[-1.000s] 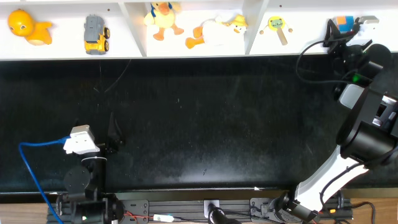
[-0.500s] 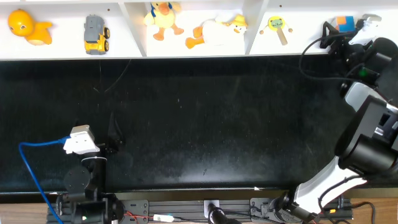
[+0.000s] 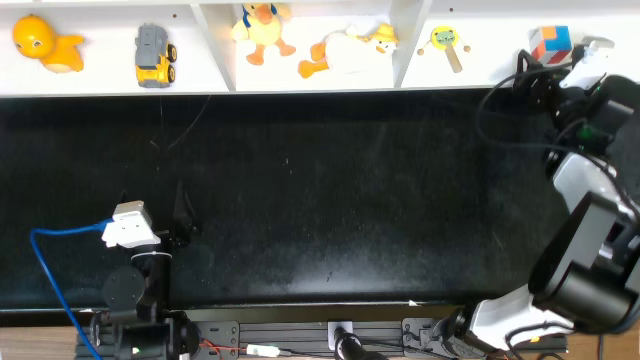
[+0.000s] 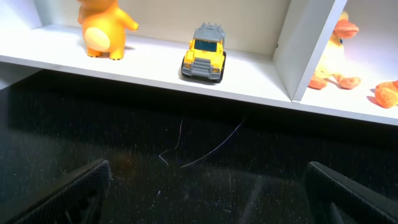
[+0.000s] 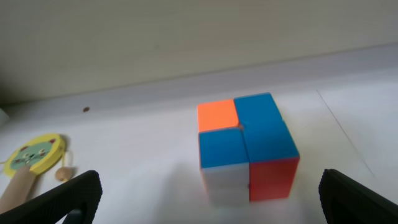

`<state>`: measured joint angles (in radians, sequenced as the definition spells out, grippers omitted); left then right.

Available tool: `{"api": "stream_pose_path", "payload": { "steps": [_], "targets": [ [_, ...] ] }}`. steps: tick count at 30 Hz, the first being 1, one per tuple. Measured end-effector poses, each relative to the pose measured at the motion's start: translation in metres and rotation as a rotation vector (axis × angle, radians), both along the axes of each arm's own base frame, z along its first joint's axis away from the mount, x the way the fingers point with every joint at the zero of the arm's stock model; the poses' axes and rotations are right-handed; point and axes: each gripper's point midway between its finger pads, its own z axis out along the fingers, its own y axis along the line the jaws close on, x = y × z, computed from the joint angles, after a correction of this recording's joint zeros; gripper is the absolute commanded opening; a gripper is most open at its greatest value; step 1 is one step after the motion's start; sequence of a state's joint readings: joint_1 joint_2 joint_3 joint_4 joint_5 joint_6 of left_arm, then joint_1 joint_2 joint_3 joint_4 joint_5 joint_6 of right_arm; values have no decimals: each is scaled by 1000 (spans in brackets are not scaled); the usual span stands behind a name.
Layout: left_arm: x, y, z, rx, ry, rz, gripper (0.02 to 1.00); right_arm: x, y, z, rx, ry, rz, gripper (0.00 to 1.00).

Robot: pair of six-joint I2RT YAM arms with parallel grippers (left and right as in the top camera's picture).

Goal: Store Toys

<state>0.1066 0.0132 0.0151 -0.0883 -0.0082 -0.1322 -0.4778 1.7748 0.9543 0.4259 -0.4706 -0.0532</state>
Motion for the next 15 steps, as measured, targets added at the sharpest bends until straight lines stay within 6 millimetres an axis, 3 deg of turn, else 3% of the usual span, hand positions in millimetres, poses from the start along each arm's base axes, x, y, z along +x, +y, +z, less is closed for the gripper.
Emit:
{"api": "stream_pose_path", "payload": {
  "steps": [10, 15],
  "targets": [
    [0, 0, 0, 0, 0, 0, 998, -56, 22, 12, 6, 7, -46, 996],
    [0, 0, 0, 0, 0, 0, 998, -86, 36, 29, 19, 18, -53, 993]
  ]
}}
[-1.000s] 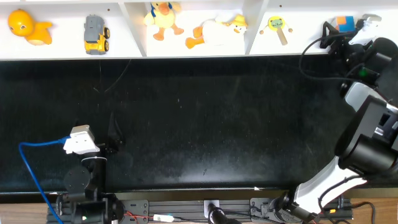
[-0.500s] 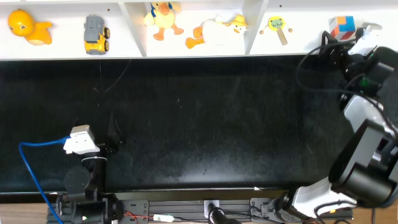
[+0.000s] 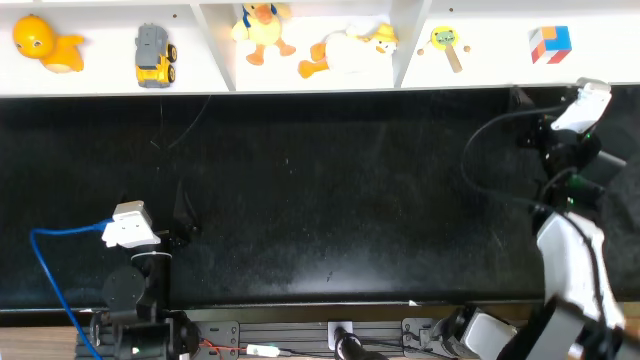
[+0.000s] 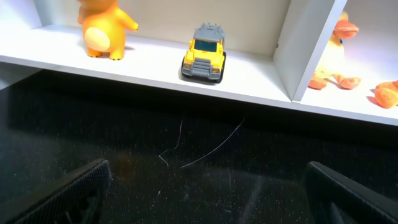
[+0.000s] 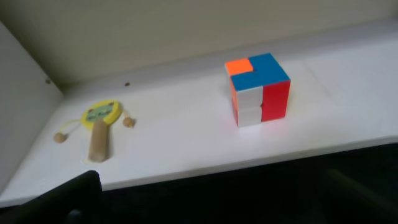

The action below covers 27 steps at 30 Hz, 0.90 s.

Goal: Store Toys

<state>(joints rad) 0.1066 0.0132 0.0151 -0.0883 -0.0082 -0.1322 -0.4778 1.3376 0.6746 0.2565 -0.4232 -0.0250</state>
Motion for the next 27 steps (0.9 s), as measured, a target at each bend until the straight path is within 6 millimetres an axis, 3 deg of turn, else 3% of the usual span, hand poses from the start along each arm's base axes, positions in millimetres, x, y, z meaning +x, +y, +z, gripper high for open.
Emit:
{"api": "stream_pose_path", "payload": {
  "steps": [5, 9, 15, 27],
  "targets": [
    [0, 0, 0, 0, 0, 0, 998, -15, 8, 28, -16, -37, -2, 993],
    [0, 0, 0, 0, 0, 0, 998, -18, 9, 33, -16, -43, -3, 996],
    [0, 0, 0, 0, 0, 0, 998, -20, 10, 21, 6, 0, -3, 996],
    [0, 0, 0, 0, 0, 0, 998, -38, 18, -26, 100, 194, -9, 993]
  ]
}}
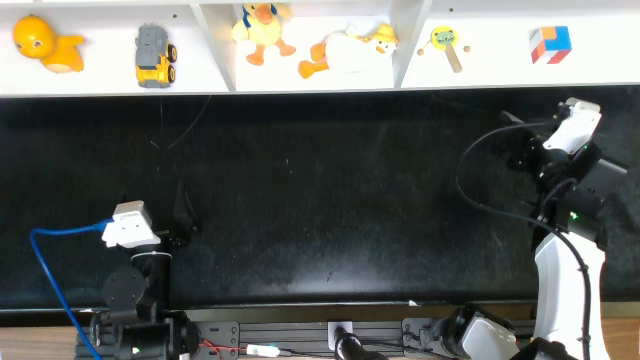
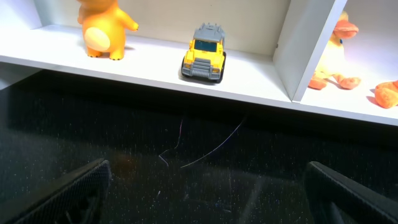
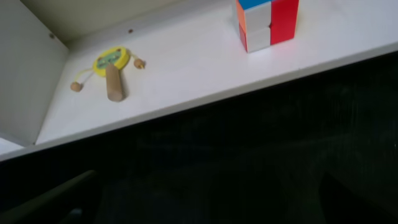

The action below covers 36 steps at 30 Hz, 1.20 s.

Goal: Store Toys

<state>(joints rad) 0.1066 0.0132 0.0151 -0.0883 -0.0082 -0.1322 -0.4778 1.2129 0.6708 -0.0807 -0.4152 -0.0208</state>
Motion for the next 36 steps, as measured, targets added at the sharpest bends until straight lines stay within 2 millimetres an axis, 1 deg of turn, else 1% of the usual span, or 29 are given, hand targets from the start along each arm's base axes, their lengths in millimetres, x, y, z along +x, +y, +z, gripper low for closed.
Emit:
{"api": "stream_pose_path", "payload": {
  "steps": [4, 7, 9, 11, 14, 16, 18, 20, 23, 27, 30, 33, 36],
  "targets": [
    [0, 0, 0, 0, 0, 0, 996, 0, 1, 0, 1, -1, 6, 993],
    [0, 0, 0, 0, 0, 0, 998, 3, 8, 5, 2, -28, 49, 993],
    [0, 0, 0, 0, 0, 0, 998, 7, 16, 10, -16, -53, 89, 993],
    [0, 0, 0, 0, 0, 0, 998, 11, 31, 12, -39, -62, 143, 993],
    [0, 0, 0, 0, 0, 0, 998, 16, 59, 12, -75, -65, 221, 996],
    [0, 0, 0, 0, 0, 0, 998, 19, 78, 16, -106, -78, 264, 996],
    [0, 0, 0, 0, 0, 0, 998, 21, 95, 26, -142, -112, 304, 993],
    [0, 0, 0, 0, 0, 0, 998, 21, 111, 40, -185, -165, 344, 993],
    [0, 0, 0, 0, 0, 0, 998, 19, 127, 61, -235, -236, 384, 996],
    [0, 0, 0, 0, 0, 0, 998, 10, 129, 83, -291, -334, 367, 993],
    [0, 0, 0, 0, 0, 0, 998, -5, 126, 91, -342, -420, 338, 996],
    [0, 0, 0, 0, 0, 0, 998, -25, 126, 87, -409, -506, 325, 996],
    [0, 0, 0, 0, 0, 0, 998, -44, 127, 71, -459, -543, 321, 996]
  ]
}}
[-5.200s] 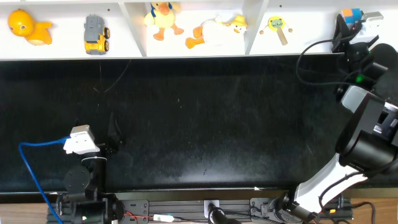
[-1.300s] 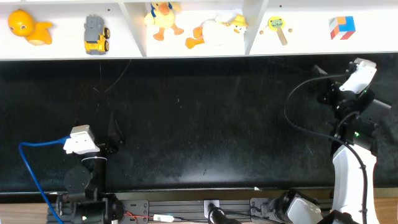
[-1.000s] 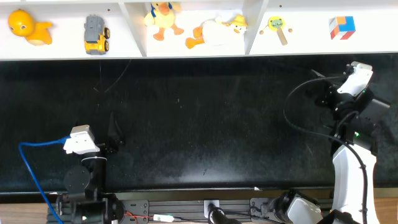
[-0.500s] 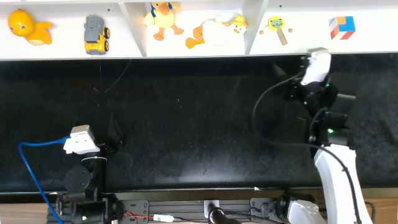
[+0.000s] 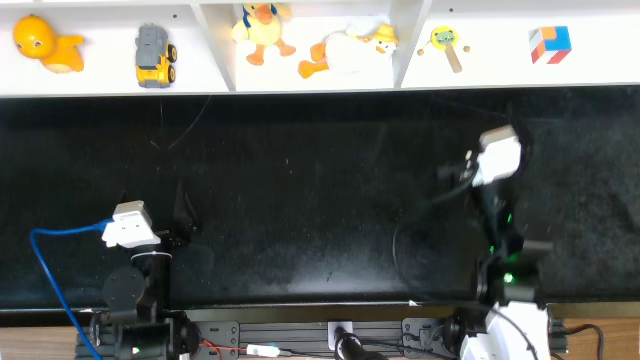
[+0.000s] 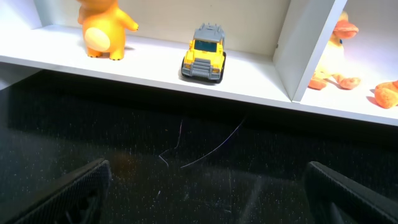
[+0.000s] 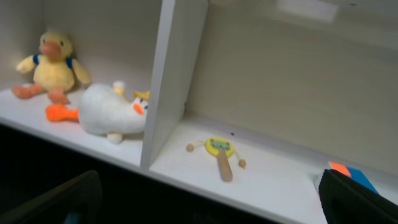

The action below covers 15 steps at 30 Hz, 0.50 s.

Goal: Store Toys

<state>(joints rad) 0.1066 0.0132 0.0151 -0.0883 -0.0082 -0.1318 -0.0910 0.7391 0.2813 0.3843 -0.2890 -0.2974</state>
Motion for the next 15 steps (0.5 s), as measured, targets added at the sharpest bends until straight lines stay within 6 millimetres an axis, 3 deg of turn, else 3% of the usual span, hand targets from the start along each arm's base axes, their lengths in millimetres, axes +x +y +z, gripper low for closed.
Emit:
{"api": "stream_pose_path", "payload": {
  "steps": [6, 12, 15],
  "targets": [
    [0, 0, 0, 0, 0, 0, 998, -27, 0, -39, -35, -2, -13, 996],
    [0, 0, 0, 0, 0, 0, 998, -45, -3, -58, -43, -2, -42, 993],
    [0, 0, 0, 0, 0, 0, 998, -49, -5, -55, -44, -12, -57, 993]
  ]
}}
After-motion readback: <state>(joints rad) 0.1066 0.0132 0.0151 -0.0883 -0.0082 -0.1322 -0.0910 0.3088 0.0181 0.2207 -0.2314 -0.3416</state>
